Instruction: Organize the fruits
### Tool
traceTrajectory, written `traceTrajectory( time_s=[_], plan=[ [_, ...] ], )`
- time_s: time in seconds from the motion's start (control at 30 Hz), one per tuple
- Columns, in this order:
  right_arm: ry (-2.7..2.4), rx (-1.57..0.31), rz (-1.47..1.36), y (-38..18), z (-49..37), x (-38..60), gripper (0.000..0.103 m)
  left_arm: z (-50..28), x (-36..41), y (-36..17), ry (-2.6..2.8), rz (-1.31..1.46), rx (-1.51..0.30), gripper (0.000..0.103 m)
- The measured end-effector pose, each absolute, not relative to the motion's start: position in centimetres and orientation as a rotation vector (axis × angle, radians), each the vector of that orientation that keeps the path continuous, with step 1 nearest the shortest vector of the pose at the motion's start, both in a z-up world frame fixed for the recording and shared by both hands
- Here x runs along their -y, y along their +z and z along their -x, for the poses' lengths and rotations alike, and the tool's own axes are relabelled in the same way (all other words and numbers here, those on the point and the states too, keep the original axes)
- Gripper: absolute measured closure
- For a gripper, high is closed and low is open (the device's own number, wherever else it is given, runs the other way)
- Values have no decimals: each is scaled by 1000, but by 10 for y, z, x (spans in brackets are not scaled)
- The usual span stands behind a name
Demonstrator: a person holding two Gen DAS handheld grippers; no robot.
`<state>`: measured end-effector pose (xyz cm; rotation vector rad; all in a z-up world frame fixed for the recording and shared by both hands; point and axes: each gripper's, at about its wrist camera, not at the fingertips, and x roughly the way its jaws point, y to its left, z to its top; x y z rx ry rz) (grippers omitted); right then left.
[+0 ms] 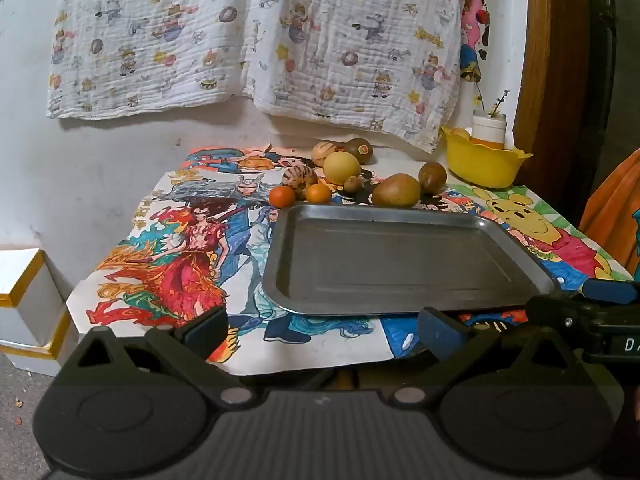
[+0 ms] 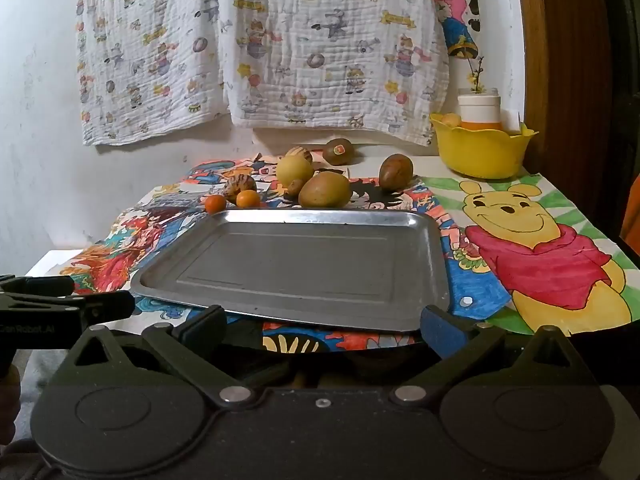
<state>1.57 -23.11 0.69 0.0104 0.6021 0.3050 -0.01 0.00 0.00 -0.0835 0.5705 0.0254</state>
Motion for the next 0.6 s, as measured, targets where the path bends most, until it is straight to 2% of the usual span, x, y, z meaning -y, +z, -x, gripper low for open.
traceTrajectory(
  time_s=[0.6],
  plan=[
    [306,-610,-11,7,-17,230,0,2,0,0,28,85,-581,0]
  ],
)
